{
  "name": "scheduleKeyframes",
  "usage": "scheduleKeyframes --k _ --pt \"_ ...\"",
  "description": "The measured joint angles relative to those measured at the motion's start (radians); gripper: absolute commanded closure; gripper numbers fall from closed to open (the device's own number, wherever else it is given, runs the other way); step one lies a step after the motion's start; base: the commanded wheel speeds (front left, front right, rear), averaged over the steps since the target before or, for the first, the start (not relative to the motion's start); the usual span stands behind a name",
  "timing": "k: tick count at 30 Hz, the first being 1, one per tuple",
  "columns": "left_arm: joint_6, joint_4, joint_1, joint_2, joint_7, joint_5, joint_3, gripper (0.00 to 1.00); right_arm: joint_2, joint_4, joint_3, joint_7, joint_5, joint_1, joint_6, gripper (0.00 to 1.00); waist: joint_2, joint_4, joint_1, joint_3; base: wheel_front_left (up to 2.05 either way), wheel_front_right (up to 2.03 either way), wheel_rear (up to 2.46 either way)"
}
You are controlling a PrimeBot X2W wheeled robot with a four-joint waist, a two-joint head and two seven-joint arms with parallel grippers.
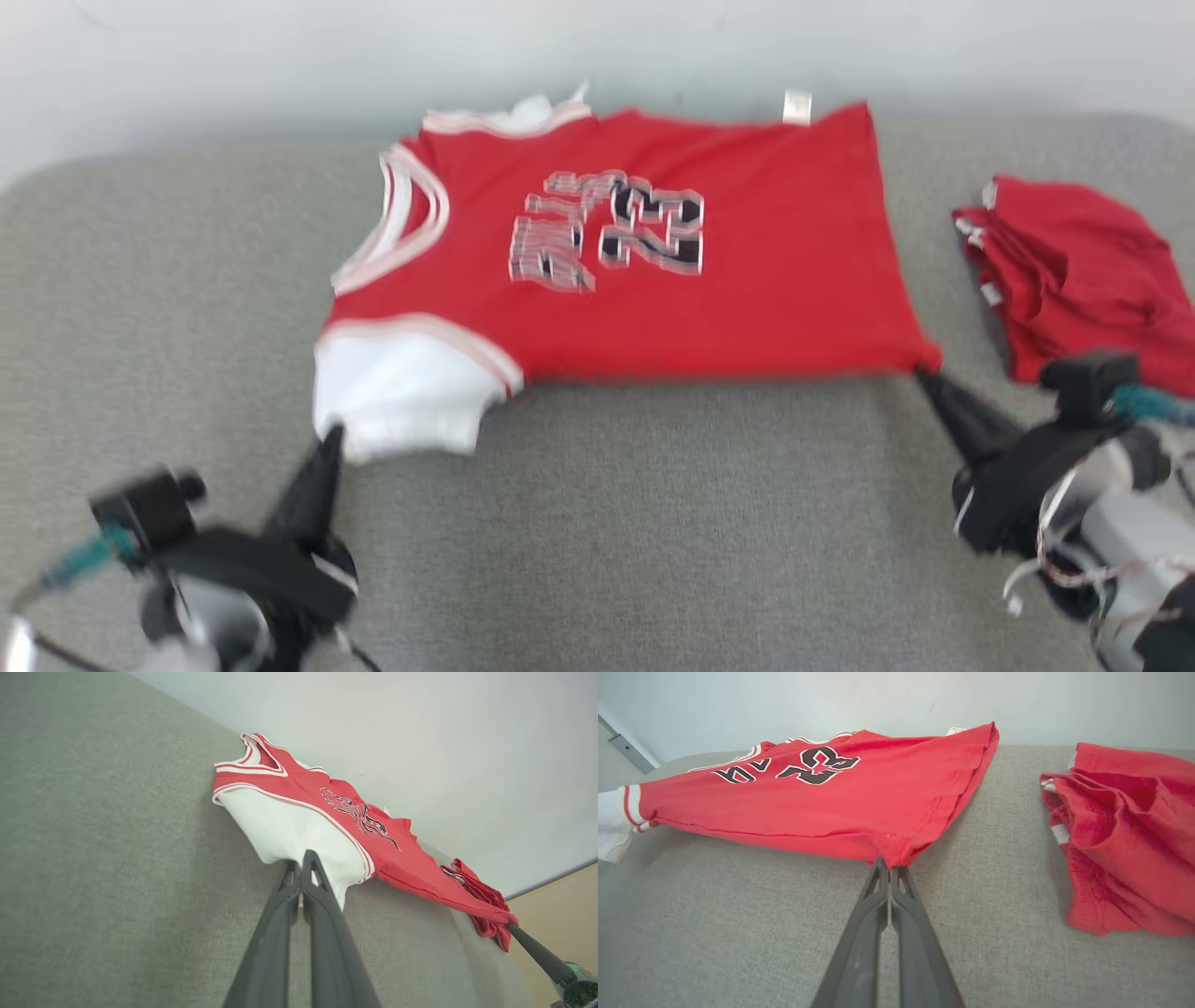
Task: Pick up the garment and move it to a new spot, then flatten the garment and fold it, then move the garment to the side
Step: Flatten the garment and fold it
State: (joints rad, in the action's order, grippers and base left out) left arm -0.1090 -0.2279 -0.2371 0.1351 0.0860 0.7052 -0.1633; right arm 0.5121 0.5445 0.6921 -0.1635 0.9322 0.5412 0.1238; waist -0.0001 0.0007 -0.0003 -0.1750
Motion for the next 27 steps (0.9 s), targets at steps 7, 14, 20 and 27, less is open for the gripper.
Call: scheduleKeyframes --k 7,14,20,27 --pt "0.021 0.014 0.154 -0.028 -0.025 0.001 -0.015 1.00 -0.002 0.006 0.047 0.028 0.037 -0.121 0.001 1.00 0.0000 0.018 0.0001 0.090 0.00 0.00 0.00" --pt "0.035 0.062 0.301 -0.022 -0.025 0.013 -0.014 1.00 -0.003 0.005 0.073 0.059 0.045 -0.199 0.001 1.00 -0.0001 0.036 0.0001 0.173 0.00 0.00 0.00" --pt "0.038 0.123 0.409 -0.011 0.010 0.026 -0.043 1.00 0.018 -0.002 0.084 0.091 0.055 -0.253 -0.001 1.00 -0.0001 0.037 0.0001 0.209 0.00 0.00 0.00" --pt "0.040 0.173 0.455 -0.024 0.057 0.036 -0.085 1.00 0.042 0.000 0.085 0.121 0.062 -0.271 -0.020 1.00 -0.0001 0.029 0.0003 0.210 0.00 0.00 0.00"
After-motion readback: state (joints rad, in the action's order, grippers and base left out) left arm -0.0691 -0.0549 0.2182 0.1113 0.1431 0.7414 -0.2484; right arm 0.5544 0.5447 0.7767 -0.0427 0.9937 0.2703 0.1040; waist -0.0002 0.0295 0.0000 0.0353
